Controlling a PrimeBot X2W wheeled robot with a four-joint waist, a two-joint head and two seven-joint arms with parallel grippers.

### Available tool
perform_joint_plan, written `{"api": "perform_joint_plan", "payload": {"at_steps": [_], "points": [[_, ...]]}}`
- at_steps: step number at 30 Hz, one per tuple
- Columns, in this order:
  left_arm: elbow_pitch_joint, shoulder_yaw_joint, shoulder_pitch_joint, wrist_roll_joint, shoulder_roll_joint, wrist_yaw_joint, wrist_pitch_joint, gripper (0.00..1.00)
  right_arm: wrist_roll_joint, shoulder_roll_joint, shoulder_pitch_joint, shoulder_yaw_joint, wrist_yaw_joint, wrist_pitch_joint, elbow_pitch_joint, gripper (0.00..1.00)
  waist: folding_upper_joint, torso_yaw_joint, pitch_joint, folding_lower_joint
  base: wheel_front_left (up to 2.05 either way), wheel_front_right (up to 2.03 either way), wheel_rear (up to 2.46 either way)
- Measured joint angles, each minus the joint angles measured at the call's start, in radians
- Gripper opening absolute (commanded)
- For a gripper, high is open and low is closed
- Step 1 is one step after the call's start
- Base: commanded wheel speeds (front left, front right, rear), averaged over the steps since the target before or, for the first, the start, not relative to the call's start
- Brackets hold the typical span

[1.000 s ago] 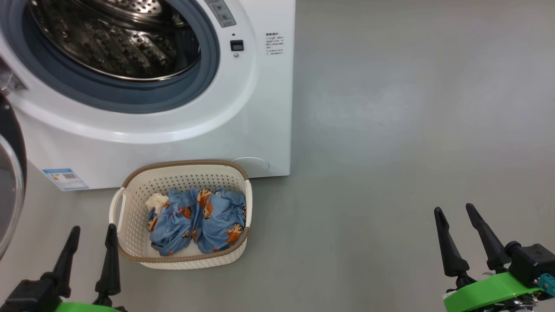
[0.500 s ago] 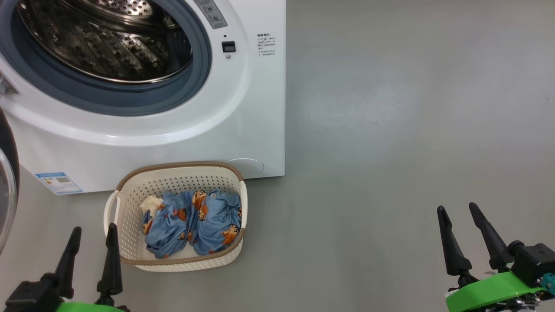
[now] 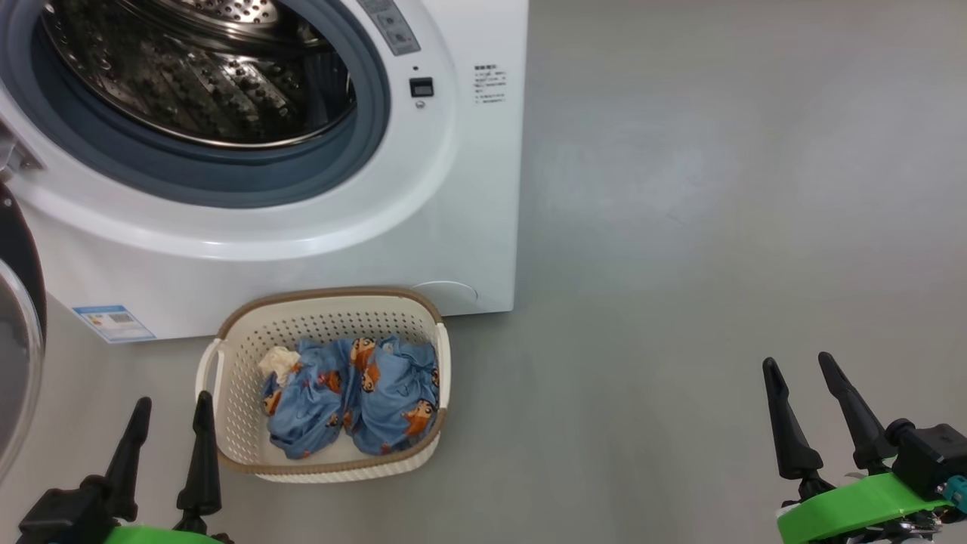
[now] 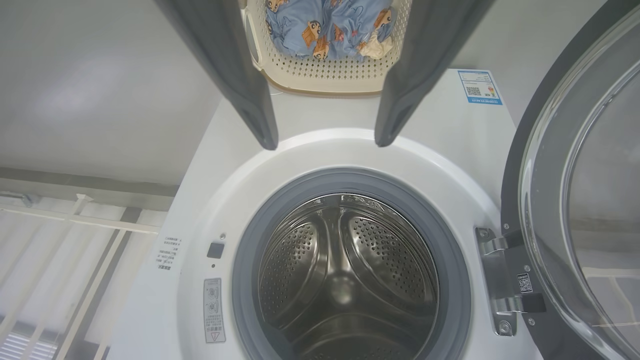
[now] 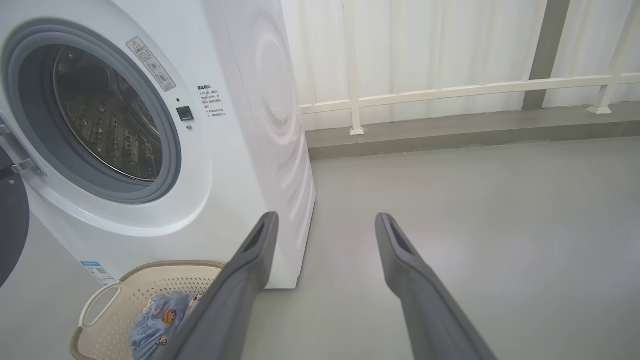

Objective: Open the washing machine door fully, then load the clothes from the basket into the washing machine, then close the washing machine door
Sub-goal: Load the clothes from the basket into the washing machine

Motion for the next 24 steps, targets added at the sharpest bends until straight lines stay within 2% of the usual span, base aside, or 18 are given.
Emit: {"api": "perform_joint_plan", "payload": {"at_steps": [12,24], "points": [[0.006,-0.019,-0.004,-0.002,0.016,0.000,0.000,1.00,0.000,0.003,0.000,0.002,0.000,0.000,0.000,1.00,0.0000,-0.001,0.000,0.0000,0.69,-1.55,0.86],[0.017,-0.041,-0.004,-0.002,0.015,0.000,0.000,1.00,0.000,0.006,-0.001,0.007,0.000,0.000,-0.001,1.00,0.0000,-0.008,0.010,0.0000,0.18,-0.21,0.03]]}}
